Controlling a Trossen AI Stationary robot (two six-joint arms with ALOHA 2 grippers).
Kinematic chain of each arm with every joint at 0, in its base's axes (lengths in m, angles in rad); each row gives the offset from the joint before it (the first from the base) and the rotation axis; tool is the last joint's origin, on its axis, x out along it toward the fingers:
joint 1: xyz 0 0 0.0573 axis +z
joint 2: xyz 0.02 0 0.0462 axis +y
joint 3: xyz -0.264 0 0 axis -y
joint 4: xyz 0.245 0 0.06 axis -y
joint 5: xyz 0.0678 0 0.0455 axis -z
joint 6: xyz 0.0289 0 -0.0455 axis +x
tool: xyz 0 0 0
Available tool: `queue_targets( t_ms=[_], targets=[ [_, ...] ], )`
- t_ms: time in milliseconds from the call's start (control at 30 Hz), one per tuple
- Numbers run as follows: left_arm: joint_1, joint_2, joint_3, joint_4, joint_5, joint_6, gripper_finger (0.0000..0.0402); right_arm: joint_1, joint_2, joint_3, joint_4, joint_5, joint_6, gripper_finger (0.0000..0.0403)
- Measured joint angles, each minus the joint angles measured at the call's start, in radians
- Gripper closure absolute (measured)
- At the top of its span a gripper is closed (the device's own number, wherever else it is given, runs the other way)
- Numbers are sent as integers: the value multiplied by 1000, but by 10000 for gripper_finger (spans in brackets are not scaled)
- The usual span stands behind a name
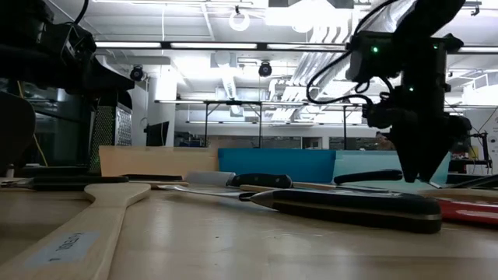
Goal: Pick & Place Kitchen Items
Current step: Put the black right spatula into the green bin
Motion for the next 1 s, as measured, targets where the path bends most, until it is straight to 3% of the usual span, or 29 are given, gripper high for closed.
queue_targets(
  t_ms=[233, 467, 767, 1000],
  targets=[
    [0, 0, 0, 0, 0, 0, 402, 0, 0, -5, 38, 3, -22, 268],
    [0, 0, 0, 0, 0, 0, 402, 0, 0, -5, 50, -18, -41, 347],
    [0, 0, 0, 0, 0, 0, 402, -1, 0, 9, 35, -78, -17, 347],
    [0, 0, 0, 0, 0, 0, 402, 11, 0, 115, -126, -103, -26, 347]
  ],
)
